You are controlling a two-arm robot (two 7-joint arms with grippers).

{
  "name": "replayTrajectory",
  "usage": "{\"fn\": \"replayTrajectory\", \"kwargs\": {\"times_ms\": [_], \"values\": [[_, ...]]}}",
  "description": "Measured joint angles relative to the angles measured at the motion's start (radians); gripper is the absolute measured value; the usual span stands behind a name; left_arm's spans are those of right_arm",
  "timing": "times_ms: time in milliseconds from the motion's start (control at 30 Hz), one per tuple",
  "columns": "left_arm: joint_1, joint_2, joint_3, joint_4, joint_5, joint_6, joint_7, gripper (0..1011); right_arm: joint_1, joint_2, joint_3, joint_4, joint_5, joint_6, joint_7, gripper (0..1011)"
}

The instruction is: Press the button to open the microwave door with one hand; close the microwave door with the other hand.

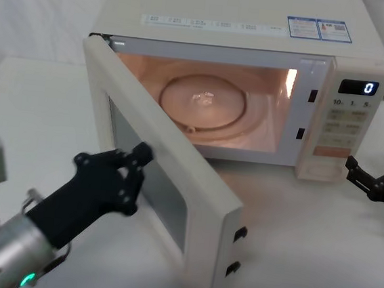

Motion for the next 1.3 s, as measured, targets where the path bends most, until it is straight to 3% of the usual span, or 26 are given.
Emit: {"fn": "replayTrajectory", "kwargs": {"times_ms": [200, 433, 767, 1300], "values": [[-0.118, -0.037, 0.090, 0.068, 0.004, 0.019, 0.025, 0, 0.000, 0.000, 0.000, 0.000, 0.000, 0.000, 0.000, 1002], [-0.230, -0.074, 0.168, 0.137, 0.014, 0.050, 0.053, 0, 0.000, 0.000, 0.000, 0.000, 0.000, 0.000, 0.000, 1002], [-0.362, -0.096, 0.250, 0.202, 0.051, 0.124, 0.084, 0, 0.000, 0.000, 0.000, 0.000, 0.000, 0.000, 0.000, 1002], [-0.520, -0.134, 0.355, 0.268, 0.112, 0.216, 0.085, 0, 0.000, 0.000, 0.000, 0.000, 0.000, 0.000, 0.000, 1002]]}}
